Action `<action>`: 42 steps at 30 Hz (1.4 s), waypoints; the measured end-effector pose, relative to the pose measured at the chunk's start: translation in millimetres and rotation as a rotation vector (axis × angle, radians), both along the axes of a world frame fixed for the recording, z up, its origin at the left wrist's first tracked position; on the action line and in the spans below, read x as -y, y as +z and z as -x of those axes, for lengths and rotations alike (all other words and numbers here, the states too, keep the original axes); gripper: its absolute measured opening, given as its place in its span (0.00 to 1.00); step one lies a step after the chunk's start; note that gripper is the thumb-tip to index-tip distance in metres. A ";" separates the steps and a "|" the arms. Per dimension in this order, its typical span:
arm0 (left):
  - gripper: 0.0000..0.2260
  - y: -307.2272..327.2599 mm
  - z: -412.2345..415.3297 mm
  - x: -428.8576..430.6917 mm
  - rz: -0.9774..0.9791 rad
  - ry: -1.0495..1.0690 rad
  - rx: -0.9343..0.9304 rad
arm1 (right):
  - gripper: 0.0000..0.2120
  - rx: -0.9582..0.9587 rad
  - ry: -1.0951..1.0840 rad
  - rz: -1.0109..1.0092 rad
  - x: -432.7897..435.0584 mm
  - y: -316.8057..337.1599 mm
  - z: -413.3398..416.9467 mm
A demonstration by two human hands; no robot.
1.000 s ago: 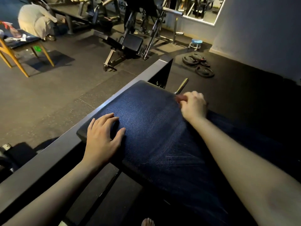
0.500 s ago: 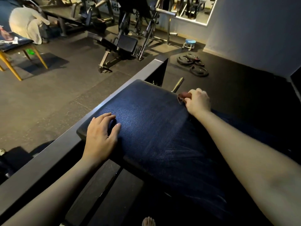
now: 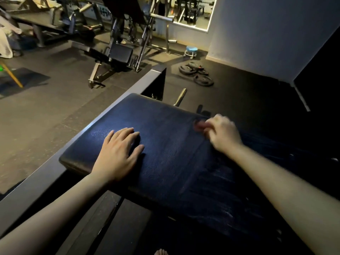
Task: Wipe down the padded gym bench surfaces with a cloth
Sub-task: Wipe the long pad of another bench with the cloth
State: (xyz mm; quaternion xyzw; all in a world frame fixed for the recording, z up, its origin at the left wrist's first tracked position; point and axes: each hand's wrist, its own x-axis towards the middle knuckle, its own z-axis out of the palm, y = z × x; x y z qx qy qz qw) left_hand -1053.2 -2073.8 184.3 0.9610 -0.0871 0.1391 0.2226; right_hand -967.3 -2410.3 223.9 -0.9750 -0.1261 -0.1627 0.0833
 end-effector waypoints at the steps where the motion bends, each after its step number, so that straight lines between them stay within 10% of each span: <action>1: 0.29 -1.8 -0.3 0.1 -0.008 0.005 0.007 | 0.10 -0.025 -0.145 -0.034 11.3 -0.4 -27.3; 5: 0.28 -3.9 0.3 0.9 -0.045 0.012 0.022 | 0.11 0.014 -0.215 -0.144 -35.9 -6.5 -28.6; 11: 0.25 -2.8 2.5 0.9 -0.026 -0.006 0.043 | 0.11 -0.181 0.649 -0.050 -91.1 0.4 106.2; 18: 0.24 -0.8 0.5 1.6 -0.013 0.006 0.033 | 0.10 -0.101 -0.251 -0.137 -16.9 1.2 -61.3; 28: 0.26 4.0 1.7 12.5 -0.035 -0.013 0.038 | 0.13 -0.059 0.413 0.002 -63.0 8.1 159.7; 35: 0.26 18.1 6.9 56.6 -0.039 -0.192 0.018 | 0.12 0.032 -0.490 -0.064 80.9 6.2 51.0; 42: 0.28 7.4 8.2 52.8 0.064 -0.169 -0.040 | 0.10 -0.092 0.248 -0.099 -73.9 7.0 176.8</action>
